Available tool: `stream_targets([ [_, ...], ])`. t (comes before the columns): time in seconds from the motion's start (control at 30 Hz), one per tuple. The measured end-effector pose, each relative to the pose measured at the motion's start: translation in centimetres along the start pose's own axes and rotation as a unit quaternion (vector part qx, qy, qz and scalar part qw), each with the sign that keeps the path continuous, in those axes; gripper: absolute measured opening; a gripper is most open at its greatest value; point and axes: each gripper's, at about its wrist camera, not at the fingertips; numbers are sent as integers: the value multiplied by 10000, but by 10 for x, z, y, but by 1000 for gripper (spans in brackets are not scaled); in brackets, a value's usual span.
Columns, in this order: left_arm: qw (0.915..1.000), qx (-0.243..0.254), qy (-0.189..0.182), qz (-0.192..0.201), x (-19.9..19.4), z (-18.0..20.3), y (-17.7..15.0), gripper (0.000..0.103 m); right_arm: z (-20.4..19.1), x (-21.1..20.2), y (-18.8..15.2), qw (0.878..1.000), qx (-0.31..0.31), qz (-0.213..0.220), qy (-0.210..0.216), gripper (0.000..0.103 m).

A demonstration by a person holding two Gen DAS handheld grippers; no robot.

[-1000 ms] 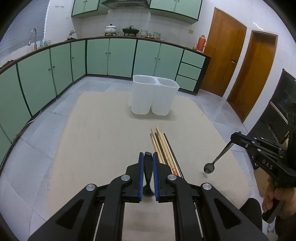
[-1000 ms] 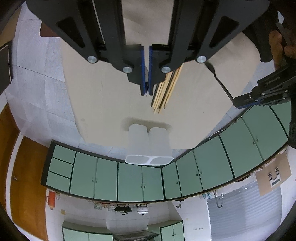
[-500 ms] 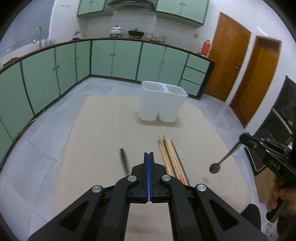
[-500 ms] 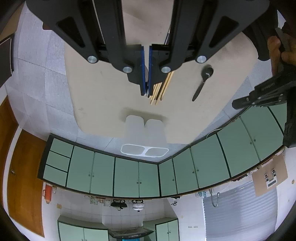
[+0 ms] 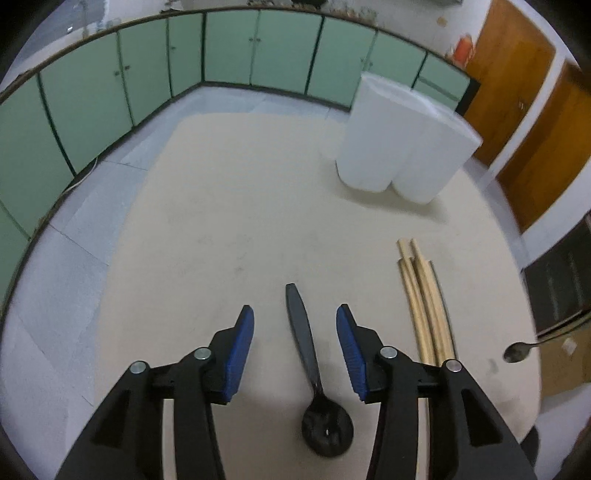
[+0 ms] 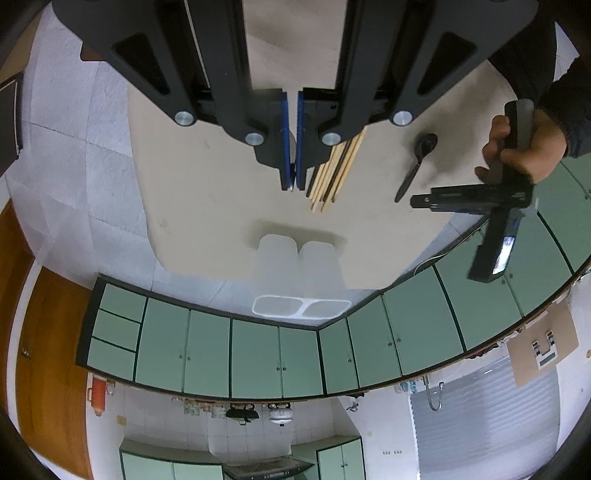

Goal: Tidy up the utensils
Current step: 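Carry the black spoon into the white holder with the left tool while the right tool places the silver spoon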

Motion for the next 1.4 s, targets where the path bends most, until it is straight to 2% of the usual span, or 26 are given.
stream_targets([
  [0.1, 9996, 217, 34, -203, 17, 13, 5, 39, 6, 3, -1, 10000, 60, -19, 7, 2],
  [0.27, 9975, 312, 45, -634, 42, 20, 10, 38, 12, 6, -4, 9999, 119, -44, 3, 2],
  [0.37, 9971, 393, 125, -636, 44, 25, 14, 33, 14, 7, -6, 9999, 133, -63, -8, 2],
  [0.4, 9969, 401, 120, -663, 45, 25, 15, 28, 14, 7, -7, 9999, 140, -72, -15, 2],
  [0.43, 9966, 414, 104, -702, 45, 26, 15, 18, 14, 8, -6, 9999, 145, -76, -15, 2],
  [0.47, 9963, 418, 83, -744, 45, 25, 17, 14, 14, 8, -6, 9998, 154, -77, -17, 2],
  [0.63, 9963, 464, 7, -726, 40, 23, 12, 13, 13, 7, -5, 9999, 135, -69, -16, 2],
  [0.73, 9985, 340, -226, -376, 21, 16, 14, 13, 12, 5, -4, 9999, 104, -49, -23, 2],
  [0.8, 9985, 322, -410, 140, -7, 14, 14, 13, 12, 4, -3, 10000, 80, -39, -36, 2],
  [0.93, 9942, 260, -618, 837, -52, 8, 8, 13, 10, 3, -1, 10000, 65, -10, -42, 2],
  [1.03, 9900, 167, -706, 1206, -76, 2, 0, 13, 5, 1, 0, 10000, 20, 19, -28, 2],
  [1.13, 9872, 85, -721, 1420, -90, 2, 5, 13, 0, -1, 2, 10000, -52, 41, -16, 2],
  [1.27, 9857, 50, -755, 1509, -98, 5, 13, 13, -3, -1, 13, 9999, -112, 23, 48, 2],
  [1.4, 9829, 87, -784, 1665, -110, 8, 29, 13, 0, 3, 44, 9996, -168, -25, 246, 2],
])
Point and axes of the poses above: each gripper's, at about its wrist camera, not at the fingertips, and x roughly the way its jaws point, z to its right, y to its top, and after that the axes turned 14 degrees about y, right-handed
